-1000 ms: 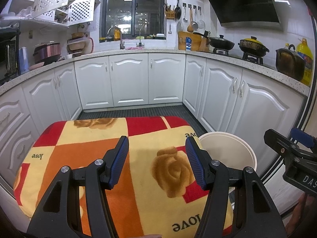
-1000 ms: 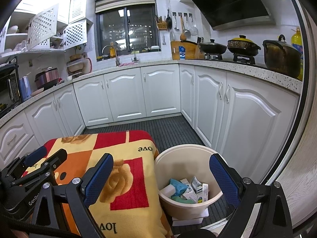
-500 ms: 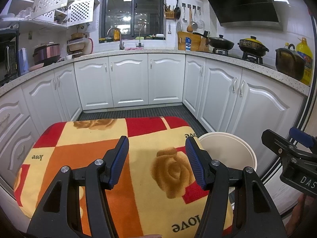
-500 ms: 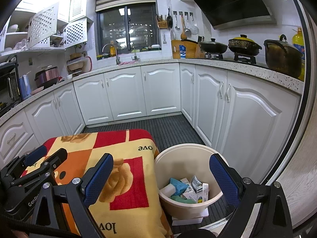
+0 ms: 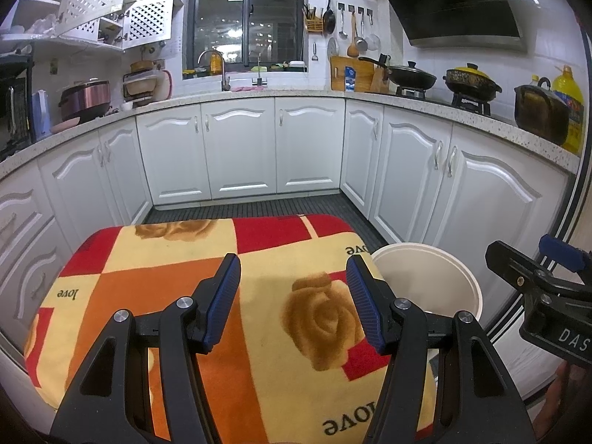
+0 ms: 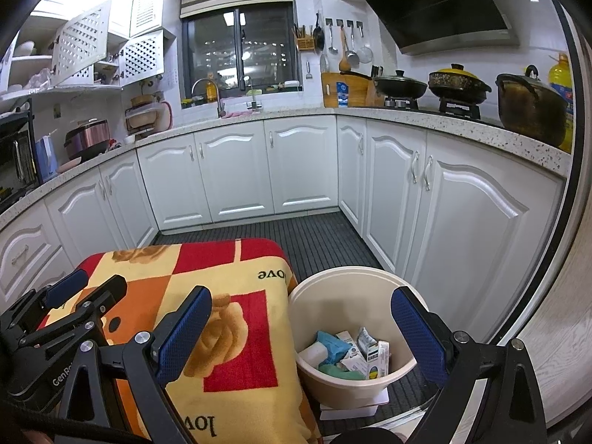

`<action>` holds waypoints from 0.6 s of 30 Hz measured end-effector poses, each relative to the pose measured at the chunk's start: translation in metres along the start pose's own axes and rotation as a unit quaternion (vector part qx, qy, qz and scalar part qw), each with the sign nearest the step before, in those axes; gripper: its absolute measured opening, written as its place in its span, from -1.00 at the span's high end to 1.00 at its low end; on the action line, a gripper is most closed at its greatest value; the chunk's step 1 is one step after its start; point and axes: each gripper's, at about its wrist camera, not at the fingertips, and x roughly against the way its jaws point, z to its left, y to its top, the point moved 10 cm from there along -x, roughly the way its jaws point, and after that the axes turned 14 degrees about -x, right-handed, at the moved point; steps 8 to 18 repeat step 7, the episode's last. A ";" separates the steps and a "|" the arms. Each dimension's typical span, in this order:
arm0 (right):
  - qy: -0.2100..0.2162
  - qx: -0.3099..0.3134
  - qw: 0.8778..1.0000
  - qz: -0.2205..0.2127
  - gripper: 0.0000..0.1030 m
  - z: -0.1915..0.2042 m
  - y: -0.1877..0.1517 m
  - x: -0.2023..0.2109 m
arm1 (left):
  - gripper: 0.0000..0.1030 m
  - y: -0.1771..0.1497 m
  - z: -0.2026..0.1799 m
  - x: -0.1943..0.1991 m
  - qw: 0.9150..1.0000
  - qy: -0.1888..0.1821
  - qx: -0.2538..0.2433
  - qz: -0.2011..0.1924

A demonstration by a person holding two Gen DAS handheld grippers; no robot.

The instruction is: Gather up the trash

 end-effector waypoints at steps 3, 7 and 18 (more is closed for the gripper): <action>-0.002 0.000 1.000 0.005 -0.87 -0.001 0.000 -0.005 | -0.13 -0.002 0.003 -0.003 1.000 0.005 -0.004 -0.001; -0.004 0.004 1.000 0.014 -0.87 -0.001 -0.003 -0.012 | -0.13 -0.007 0.009 -0.011 1.000 0.005 0.000 0.005; -0.004 0.004 1.000 0.014 -0.87 -0.001 -0.003 -0.012 | -0.13 -0.007 0.009 -0.011 1.000 0.005 0.000 0.005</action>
